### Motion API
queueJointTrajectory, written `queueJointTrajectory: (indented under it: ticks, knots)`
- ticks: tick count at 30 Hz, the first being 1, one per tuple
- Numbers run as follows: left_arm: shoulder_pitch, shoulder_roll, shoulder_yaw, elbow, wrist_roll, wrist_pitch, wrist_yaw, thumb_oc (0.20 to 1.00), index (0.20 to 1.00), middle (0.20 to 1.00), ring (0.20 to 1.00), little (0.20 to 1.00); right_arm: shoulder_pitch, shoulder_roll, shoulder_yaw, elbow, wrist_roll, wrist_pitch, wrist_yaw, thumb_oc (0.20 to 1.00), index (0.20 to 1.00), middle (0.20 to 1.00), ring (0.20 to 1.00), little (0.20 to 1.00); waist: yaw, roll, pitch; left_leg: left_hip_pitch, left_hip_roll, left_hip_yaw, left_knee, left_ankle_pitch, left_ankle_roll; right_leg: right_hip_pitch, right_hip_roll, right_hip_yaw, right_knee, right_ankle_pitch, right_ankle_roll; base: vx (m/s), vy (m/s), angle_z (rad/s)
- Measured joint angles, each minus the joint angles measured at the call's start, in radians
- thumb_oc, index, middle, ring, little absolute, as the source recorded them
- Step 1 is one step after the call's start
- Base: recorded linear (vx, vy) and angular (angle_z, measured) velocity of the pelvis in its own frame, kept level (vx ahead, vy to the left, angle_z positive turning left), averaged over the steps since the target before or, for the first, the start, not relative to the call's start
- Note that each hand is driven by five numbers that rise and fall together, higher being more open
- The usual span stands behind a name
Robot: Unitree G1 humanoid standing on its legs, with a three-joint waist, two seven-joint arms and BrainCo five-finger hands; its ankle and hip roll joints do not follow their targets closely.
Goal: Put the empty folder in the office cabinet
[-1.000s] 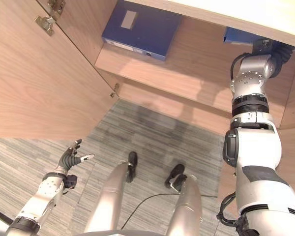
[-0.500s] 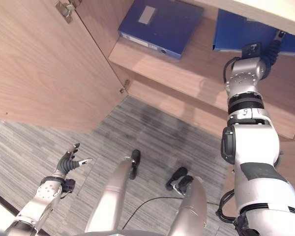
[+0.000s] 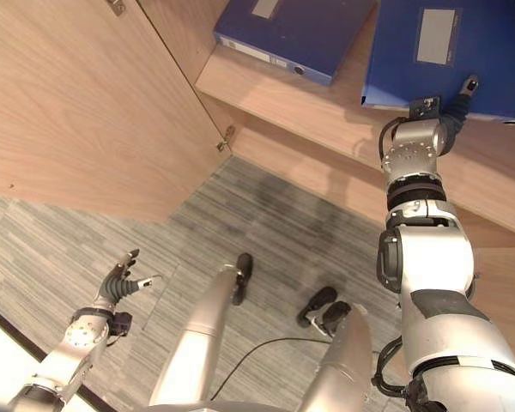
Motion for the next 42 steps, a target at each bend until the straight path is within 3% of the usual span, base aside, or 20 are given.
queueJointTrajectory:
  ticks: [7, 8, 9, 10, 16, 22, 25, 30, 36, 38, 39, 42]
  knots:
    - [-0.001, 0.0, 0.0, -0.008, 0.0, 0.001, 0.0, 1.0, 1.0, 1.0, 1.0, 1.0, 0.0, 0.008, -0.016, -0.009, 0.007, -0.05, 0.002, 0.2, 0.2, 0.2, 0.2, 0.2, 0.001, 0.024, -0.011, -0.002, -0.001, 0.011, -0.001, -0.003, 0.001, -0.016, -0.002, 0.014, 0.006, -0.003, 0.003, 0.0, 0.001, -0.01]
    - [-0.001, 0.0, 0.0, -0.008, 0.0, 0.0, -0.001, 1.0, 1.0, 1.0, 1.0, 1.0, 0.0, 0.01, -0.018, -0.014, 0.007, -0.054, 0.002, 0.464, 0.464, 0.464, 0.464, 0.464, 0.001, 0.027, -0.012, -0.002, -0.001, 0.011, 0.0, -0.004, 0.002, -0.016, -0.003, 0.014, 0.007, -0.004, 0.004, 0.0, 0.0, 0.0]
    - [-0.001, 0.001, 0.0, -0.009, 0.0, 0.001, -0.002, 1.0, 1.0, 1.0, 1.0, 1.0, 0.004, 0.014, -0.025, -0.028, 0.007, -0.057, 0.006, 0.931, 0.931, 0.931, 0.931, 0.931, 0.002, 0.03, -0.013, -0.002, -0.001, 0.011, 0.0, -0.005, 0.001, -0.016, -0.003, 0.014, 0.008, -0.005, 0.004, 0.0, 0.0, 0.0]
    - [-0.001, 0.001, 0.0, -0.012, 0.0, 0.001, -0.002, 1.0, 1.0, 1.0, 1.0, 1.0, 0.017, 0.024, -0.033, -0.061, 0.008, -0.059, 0.015, 1.0, 1.0, 1.0, 1.0, 1.0, 0.002, 0.033, -0.013, -0.001, -0.001, 0.011, 0.0, -0.005, 0.001, -0.016, -0.003, 0.014, 0.009, -0.005, 0.004, 0.0, 0.0, 0.0]
    - [-0.002, 0.001, 0.001, -0.012, -0.002, 0.0, -0.021, 1.0, 1.0, 1.0, 1.0, 1.0, 0.029, 0.025, -0.027, -0.082, 0.04, -0.063, 0.082, 1.0, 1.0, 1.0, 1.0, 1.0, 0.015, 0.052, -0.021, 0.003, -0.003, 0.009, 0.008, -0.011, -0.002, -0.01, -0.009, 0.014, 0.023, -0.013, 0.008, 0.01, 0.004, 0.02]
    - [0.0, 0.005, 0.003, -0.011, -0.029, -0.001, -0.04, 1.0, 1.0, 1.0, 1.0, 1.0, 0.027, -0.05, 0.072, 0.005, 0.024, 0.029, 0.134, 1.0, 1.0, 1.0, 1.0, 1.0, 0.017, 0.052, -0.023, 0.017, -0.002, 0.006, 0.007, -0.011, -0.002, 0.006, -0.009, 0.012, 0.023, -0.013, 0.01, 0.0, -0.006, 0.0]
    - [0.01, 0.01, 0.005, -0.011, -0.029, -0.009, -0.057, 1.0, 1.0, 1.0, 1.0, 1.0, -0.015, -0.15, 0.333, 0.186, -0.179, 0.22, 0.163, 1.0, 1.0, 1.0, 1.0, 1.0, -0.003, 0.037, -0.031, 0.023, -0.002, 0.004, 0.005, -0.011, -0.002, 0.014, -0.008, 0.009, 0.02, -0.011, 0.013, 0.0, -0.011, 0.0]
    - [0.024, 0.048, 0.007, -0.012, -0.036, -0.017, -0.092, 1.0, 1.0, 1.0, 1.0, 1.0, -0.047, -0.202, 0.482, 0.232, -0.454, 0.382, 0.261, 1.0, 1.0, 1.0, 1.0, 1.0, -0.034, 0.01, -0.047, 0.046, 0.003, 0.008, -0.011, -0.011, -0.002, 0.034, 0.005, 0.01, -0.005, -0.004, 0.023, 0.01, 0.006, -0.05]
    - [0.056, 0.096, 0.014, -0.012, -0.026, -0.017, -0.129, 1.0, 1.0, 1.0, 1.0, 1.0, -0.051, -0.249, 0.602, 0.261, -0.769, 0.466, 0.352, 1.0, 1.0, 1.0, 1.0, 1.0, -0.045, -0.004, -0.055, 0.08, 0.006, 0.026, -0.068, -0.002, 0.002, 0.063, 0.023, 0.011, -0.082, 0.037, 0.037, 0.0, 0.008, -0.09]
    - [0.057, 0.136, 0.016, -0.013, -0.02, -0.018, -0.152, 1.0, 1.0, 1.0, 1.0, 1.0, -0.048, -0.25, 0.612, 0.261, -0.823, 0.477, 0.413, 1.0, 1.0, 1.0, 1.0, 1.0, -0.043, -0.003, -0.055, 0.124, 0.002, 0.045, -0.145, 0.029, 0.001, 0.09, 0.03, 0.011, -0.149, 0.067, 0.046, 0.0, 0.028, -0.12]
    - [0.058, 0.168, 0.017, -0.016, -0.02, -0.018, -0.172, 1.0, 1.0, 1.0, 1.0, 1.0, -0.042, -0.251, 0.676, 0.261, -0.866, 0.48, 0.458, 1.0, 1.0, 1.0, 1.0, 1.0, -0.036, -0.002, -0.055, 0.147, 0.002, 0.052, -0.187, 0.044, -0.001, 0.106, 0.037, 0.009, -0.186, 0.082, 0.048, 0.0, 0.031, -0.1]
    - [0.059, 0.17, 0.02, -0.021, -0.02, -0.018, -0.193, 1.0, 1.0, 1.0, 1.0, 1.0, -0.024, -0.25, 0.757, 0.261, -0.984, 0.483, 0.536, 1.0, 1.0, 1.0, 1.0, 1.0, -0.019, 0.005, -0.051, 0.19, 0.0, 0.065, -0.255, 0.068, -0.001, 0.135, 0.048, 0.009, -0.243, 0.107, 0.055, 0.01, 0.017, -0.08]
